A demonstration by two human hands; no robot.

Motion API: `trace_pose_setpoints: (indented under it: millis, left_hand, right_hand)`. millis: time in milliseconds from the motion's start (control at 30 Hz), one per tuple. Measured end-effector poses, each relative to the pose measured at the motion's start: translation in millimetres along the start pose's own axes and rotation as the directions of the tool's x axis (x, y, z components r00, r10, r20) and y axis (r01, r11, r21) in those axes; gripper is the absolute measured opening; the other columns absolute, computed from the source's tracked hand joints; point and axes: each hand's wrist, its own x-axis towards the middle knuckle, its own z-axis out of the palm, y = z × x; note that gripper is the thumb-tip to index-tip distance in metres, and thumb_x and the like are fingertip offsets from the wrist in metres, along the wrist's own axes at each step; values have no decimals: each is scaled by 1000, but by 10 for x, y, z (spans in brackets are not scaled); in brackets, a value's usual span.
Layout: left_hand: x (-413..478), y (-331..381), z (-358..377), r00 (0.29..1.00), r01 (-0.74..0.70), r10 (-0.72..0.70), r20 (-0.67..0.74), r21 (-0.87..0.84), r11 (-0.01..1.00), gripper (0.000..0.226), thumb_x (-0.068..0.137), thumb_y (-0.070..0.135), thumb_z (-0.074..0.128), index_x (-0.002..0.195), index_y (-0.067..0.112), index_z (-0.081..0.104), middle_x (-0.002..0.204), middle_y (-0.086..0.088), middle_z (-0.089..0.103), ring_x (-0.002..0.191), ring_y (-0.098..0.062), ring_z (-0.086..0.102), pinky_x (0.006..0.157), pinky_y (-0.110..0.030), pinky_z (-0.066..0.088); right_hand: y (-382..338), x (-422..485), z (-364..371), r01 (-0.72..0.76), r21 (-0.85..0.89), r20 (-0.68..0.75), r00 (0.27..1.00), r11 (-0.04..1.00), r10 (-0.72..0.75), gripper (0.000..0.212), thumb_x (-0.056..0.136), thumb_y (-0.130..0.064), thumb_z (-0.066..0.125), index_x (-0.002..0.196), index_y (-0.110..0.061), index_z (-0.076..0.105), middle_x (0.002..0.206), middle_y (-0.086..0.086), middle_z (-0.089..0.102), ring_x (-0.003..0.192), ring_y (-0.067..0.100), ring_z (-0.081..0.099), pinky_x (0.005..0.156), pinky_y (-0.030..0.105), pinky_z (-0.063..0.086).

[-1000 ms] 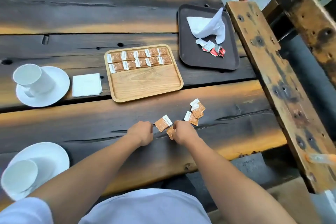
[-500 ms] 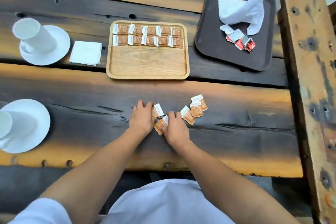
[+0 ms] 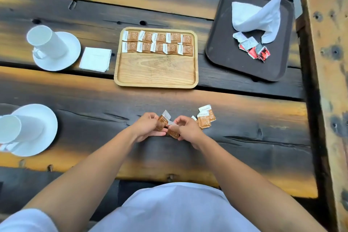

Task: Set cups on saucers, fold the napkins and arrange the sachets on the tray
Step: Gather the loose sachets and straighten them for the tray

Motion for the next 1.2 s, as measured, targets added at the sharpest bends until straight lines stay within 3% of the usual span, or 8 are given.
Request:
trace_pose_setpoints:
  millis: [200, 333, 467, 600, 733, 867, 1000, 1200]
  left_hand:
    - [-72, 80, -8, 974, 30, -17, 224, -51, 998, 42, 84, -21, 51, 110, 11, 61, 100, -10, 73, 94, -25, 72, 85, -40, 60]
    - [-127, 139, 26, 901, 145, -111, 419, -50, 988, 48, 87, -18, 45, 120, 14, 61, 118, -17, 71, 109, -35, 68, 94, -44, 55]
    - [-146, 120, 86, 926, 177, -86, 368, -223, 959, 51, 91, -16, 31, 127, 11, 55, 123, -27, 65, 112, -43, 64, 101, -55, 47]
    - [-144, 36, 134, 974, 168, -78, 213, -446, 879, 39, 96, -7, 35, 129, 1, 53, 121, -29, 65, 109, -45, 64, 95, -57, 50]
    - [-190, 10, 179, 973, 192, -72, 221, -591, 783, 36, 101, 15, 35, 128, 0, 55, 118, -28, 66, 107, -42, 64, 96, -51, 49]
    - [-218, -3, 172, 963, 203, -43, 267, -608, 768, 42, 103, 29, 36, 129, 4, 57, 125, -27, 64, 115, -42, 62, 102, -52, 47]
    - [-253, 29, 138, 953, 181, 4, 304, -576, 797, 43, 100, 32, 42, 132, 7, 57, 127, -26, 61, 120, -41, 59, 105, -56, 44]
    - [-292, 4, 112, 910, 216, 9, 416, -490, 845, 50, 93, 52, 52, 103, 7, 71, 94, -18, 65, 95, -33, 67, 108, -55, 41]
  right_hand:
    - [-245, -33, -279, 5, 177, 150, 988, 984, -32, 12, 83, -5, 73, 81, -14, 65, 71, 5, 66, 58, 15, 59, 52, 25, 48]
    - [-334, 9, -290, 12, 156, 161, 986, 988, -37, 12, 81, -5, 76, 79, -16, 71, 65, -1, 69, 62, 18, 61, 56, 28, 48]
    - [-359, 27, -252, 18, 130, 114, 993, 991, -33, 14, 80, -7, 78, 77, -19, 71, 72, 3, 70, 65, 23, 57, 50, 26, 41]
    - [-354, 15, -246, 31, 160, 12, 999, 987, -33, 10, 79, -4, 77, 85, -10, 70, 78, 9, 68, 68, 26, 53, 49, 28, 36]
    - [-370, -30, -238, 33, 143, 22, 999, 989, -37, 11, 77, -6, 79, 82, -10, 71, 69, 3, 67, 47, 7, 57, 42, 18, 39]
    - [-392, -45, -190, 38, 129, 21, 999, 991, -41, 10, 77, -8, 80, 84, -8, 73, 71, 8, 70, 54, 14, 59, 53, 23, 47]
    - [-441, -37, -138, 43, 104, -2, 999, 994, -43, 13, 78, -11, 80, 73, -14, 69, 51, 2, 60, 39, 10, 51, 42, 22, 46]
    - [-491, -85, -60, 68, -1, 73, 995, 998, -68, 13, 82, -7, 76, 77, -14, 66, 55, 7, 60, 36, 12, 50, 39, 24, 45]
